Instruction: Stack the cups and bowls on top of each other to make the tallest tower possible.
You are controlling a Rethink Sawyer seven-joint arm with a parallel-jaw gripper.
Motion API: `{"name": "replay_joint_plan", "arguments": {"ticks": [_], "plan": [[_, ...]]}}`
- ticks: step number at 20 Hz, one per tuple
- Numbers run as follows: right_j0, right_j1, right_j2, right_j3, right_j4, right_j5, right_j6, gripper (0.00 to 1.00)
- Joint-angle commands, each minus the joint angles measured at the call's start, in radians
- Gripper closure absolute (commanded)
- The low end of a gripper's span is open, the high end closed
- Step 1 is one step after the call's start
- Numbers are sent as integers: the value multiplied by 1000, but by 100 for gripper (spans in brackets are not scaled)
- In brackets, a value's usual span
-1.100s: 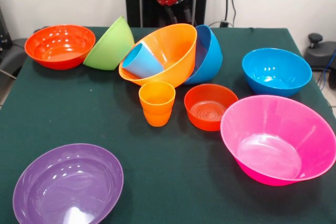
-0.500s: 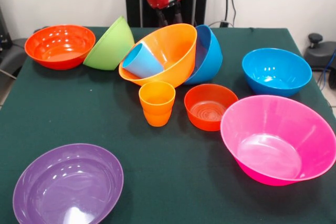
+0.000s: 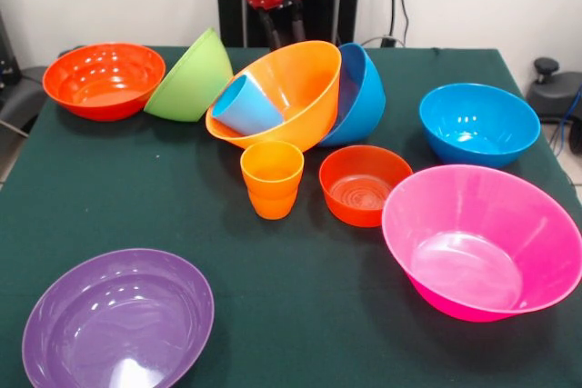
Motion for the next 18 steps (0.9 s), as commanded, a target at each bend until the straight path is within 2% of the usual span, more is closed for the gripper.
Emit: {"name": "replay_joint_plan", "arguments": {"ticks": [1, 5, 7, 12, 13, 15, 18], "plan": [[20, -81, 83, -69, -64, 64, 103, 0], [38, -109, 76, -65, -85, 73, 89, 0], [38, -188, 132, -22, -79, 118, 98, 0], [55, -240, 156, -1, -90, 147, 92, 0], [37, -290, 197, 30, -82, 176, 97, 0], [23, -301, 222, 27, -67, 202, 98, 0], [28, -303, 212, 26, -67, 198, 101, 0]]}}
